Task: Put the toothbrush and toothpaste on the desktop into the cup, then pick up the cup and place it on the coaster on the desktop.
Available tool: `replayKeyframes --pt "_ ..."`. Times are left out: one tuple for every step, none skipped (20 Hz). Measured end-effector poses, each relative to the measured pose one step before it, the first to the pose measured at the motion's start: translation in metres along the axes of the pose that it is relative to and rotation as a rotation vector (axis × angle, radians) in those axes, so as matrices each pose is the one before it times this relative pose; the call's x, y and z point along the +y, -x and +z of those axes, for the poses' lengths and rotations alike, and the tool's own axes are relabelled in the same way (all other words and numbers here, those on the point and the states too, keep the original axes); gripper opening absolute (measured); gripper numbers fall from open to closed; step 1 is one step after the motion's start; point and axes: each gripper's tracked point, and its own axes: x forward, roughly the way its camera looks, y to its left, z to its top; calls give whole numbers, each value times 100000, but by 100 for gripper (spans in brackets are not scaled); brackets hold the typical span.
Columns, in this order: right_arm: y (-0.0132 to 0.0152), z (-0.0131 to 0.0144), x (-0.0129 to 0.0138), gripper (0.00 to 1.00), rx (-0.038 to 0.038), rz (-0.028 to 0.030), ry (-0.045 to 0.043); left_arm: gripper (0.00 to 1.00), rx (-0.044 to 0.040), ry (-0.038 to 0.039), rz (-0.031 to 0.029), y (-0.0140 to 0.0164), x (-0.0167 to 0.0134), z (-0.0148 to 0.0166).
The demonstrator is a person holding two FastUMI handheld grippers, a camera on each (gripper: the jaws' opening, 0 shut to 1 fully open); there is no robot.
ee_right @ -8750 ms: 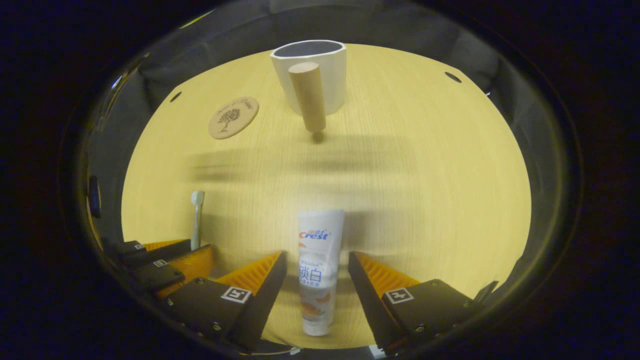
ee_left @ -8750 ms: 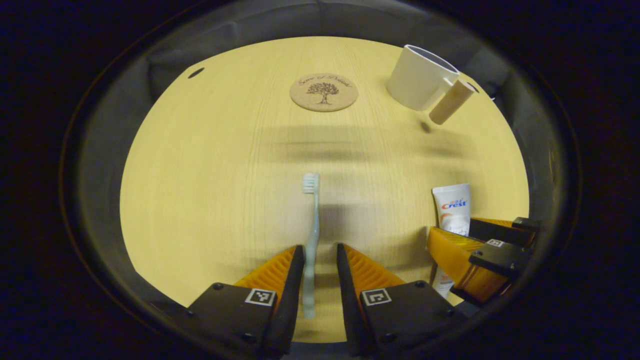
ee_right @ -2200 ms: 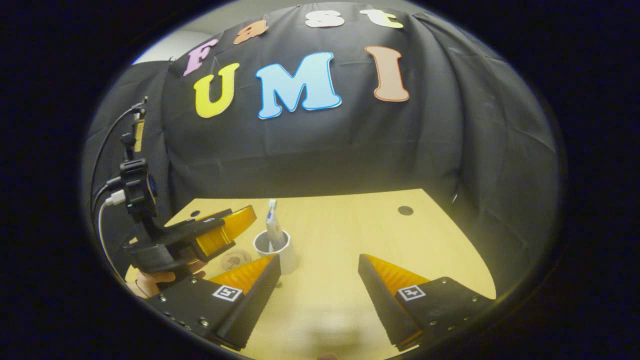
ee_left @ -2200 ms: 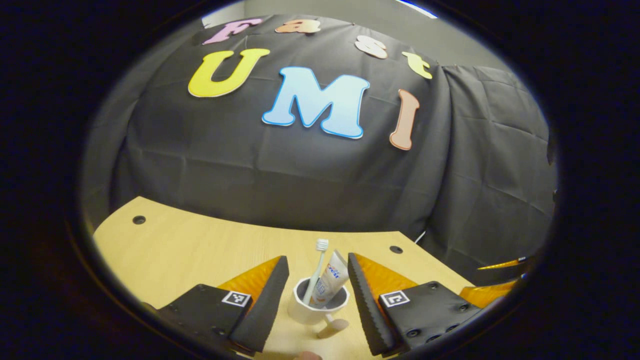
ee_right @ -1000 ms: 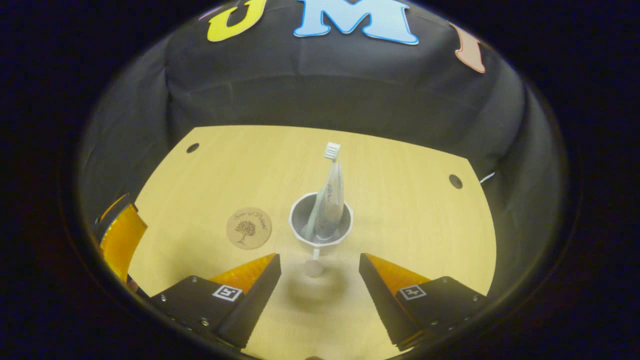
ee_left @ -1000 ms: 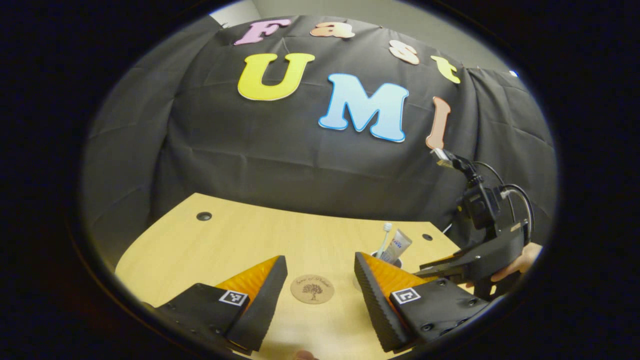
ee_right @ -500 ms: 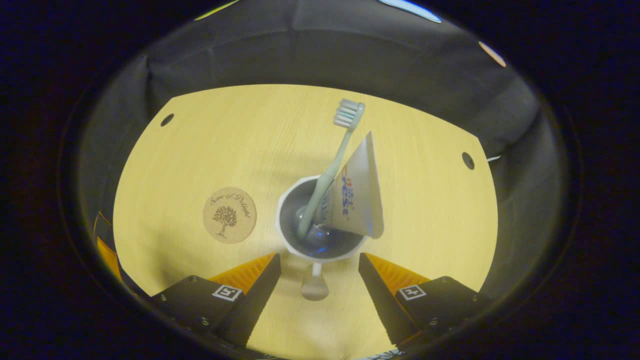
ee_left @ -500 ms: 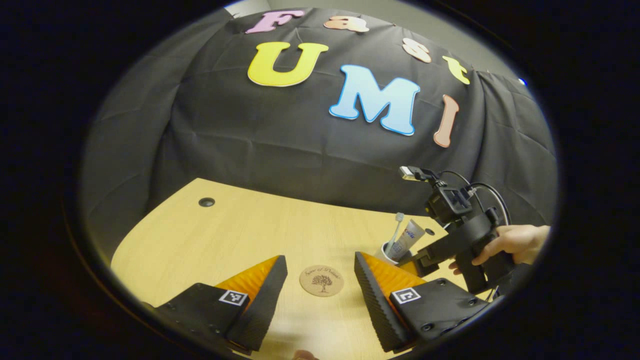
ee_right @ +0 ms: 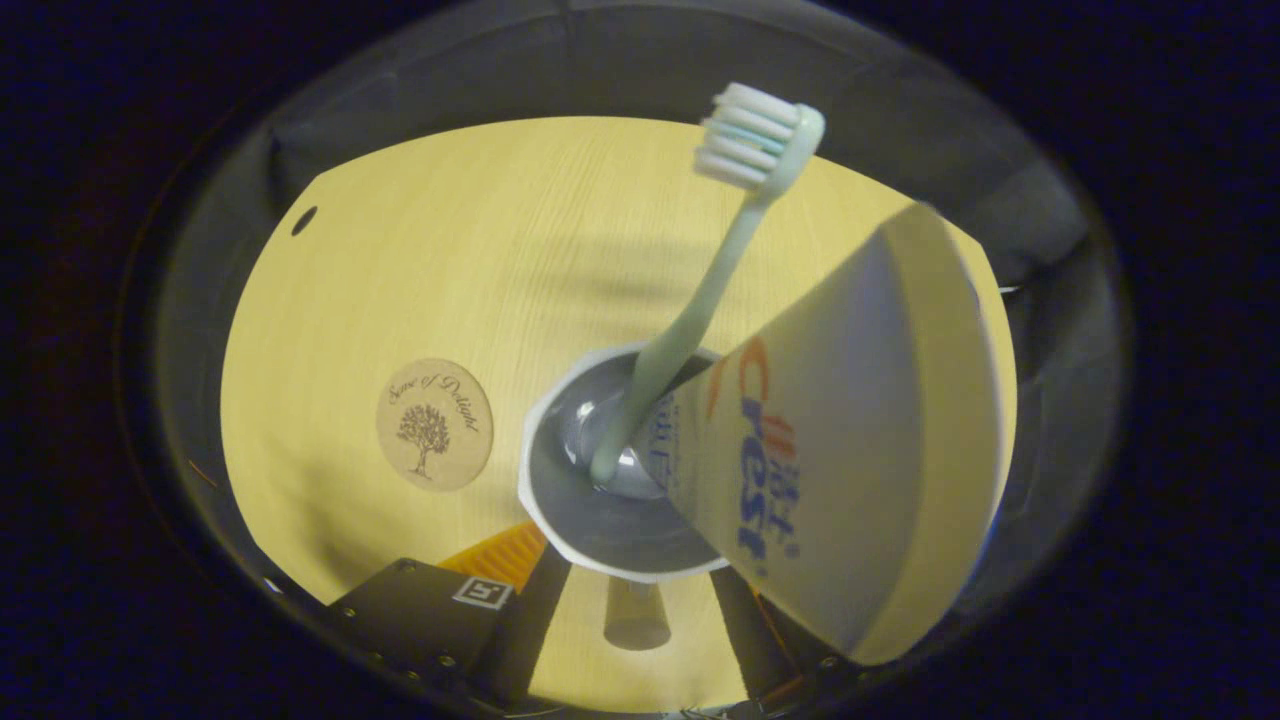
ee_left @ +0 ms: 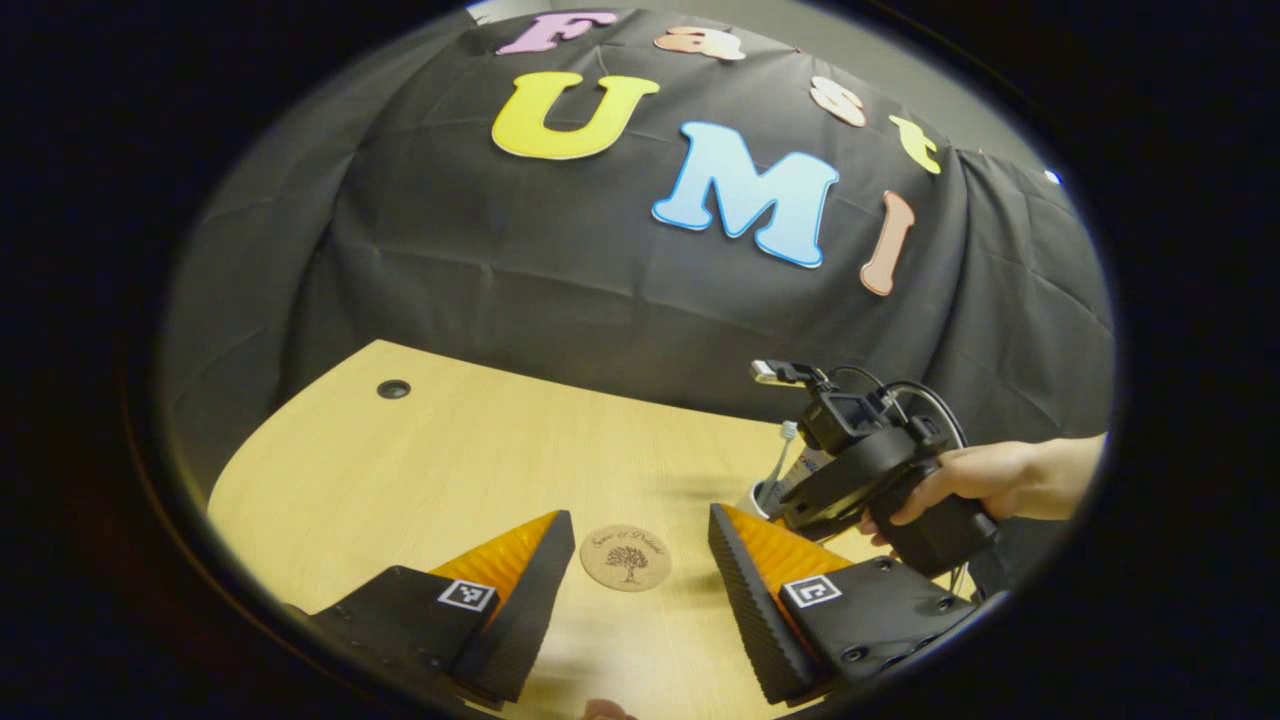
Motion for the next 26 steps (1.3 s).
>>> replayKeyframes --pt "-347 -5 114 73 146 101 391 89 82 105 513 -4 252 -60" --pt "-236 -110 -248 72 266 -1408 263 89 165 245 321 -32 217 -79" --pt "19 -48 8 65 626 457 -164 89 59 242 373 89 227 -42" --pt "-14 -101 -179 58 591 -152 345 89 145 229 525 -45 285 -85" --pt "-96 -168 -19 53 788 566 -711 89 234 338 348 29 156 -41" --pt "178 63 50 39 437 220 -1620 89 330 439 319 12 213 -177" --pt "-251 -41 108 30 -3 834 -698 89 274 480 158 -23 6 -64" --pt "-86 52 -74 30 -115 351 148 89 246 453 144 44 56 -167" --pt "188 45 34 30 -635 306 191 89 94 375 152 59 18 -74" --pt "-538 31 7 28 -228 326 869 89 -132 281 175 -4 33 23" --pt "509 11 -23 28 -833 108 1037 89 -205 258 343 81 49 24" --pt "26 44 -47 28 -726 -94 954 89 -52 110 180 33 6 25" --pt "-41 112 40 28 -1138 -321 958 89 -97 24 531 25 119 -20" --pt "97 -66 181 28 -561 82 375 89 -54 129 308 42 80 -31" --pt "209 72 201 28 -541 519 324 89 -47 150 433 109 144 -31" --pt "164 75 396 28 -561 583 563 89 84 194 560 133 161 -71" --pt "336 141 457 29 -454 813 433 89 1 284 496 205 173 40" --pt "425 112 543 28 -379 1224 283 89 -26 360 350 196 137 30" --pt "289 24 647 28 -131 1336 273 89 -47 336 360 273 193 1" --pt "-45 -53 914 28 100 1295 481 89 -54 163 319 207 60 -84" --pt "63 70 820 28 125 1074 595 89 -152 -80 480 238 187 44" --pt "-67 -5 874 28 -3 743 847 89 -226 31 328 327 358 7" --pt "16 99 767 27 -247 522 833 89 -174 315 435 322 257 -59" --pt "-13 129 842 28 -282 564 702 89 -93 453 419 374 453 -38" --pt "64 166 735 27 -207 625 794 89 44 388 510 407 403 -80" --pt "-120 190 743 27 -250 327 767 89 -33 434 620 310 512 -143"
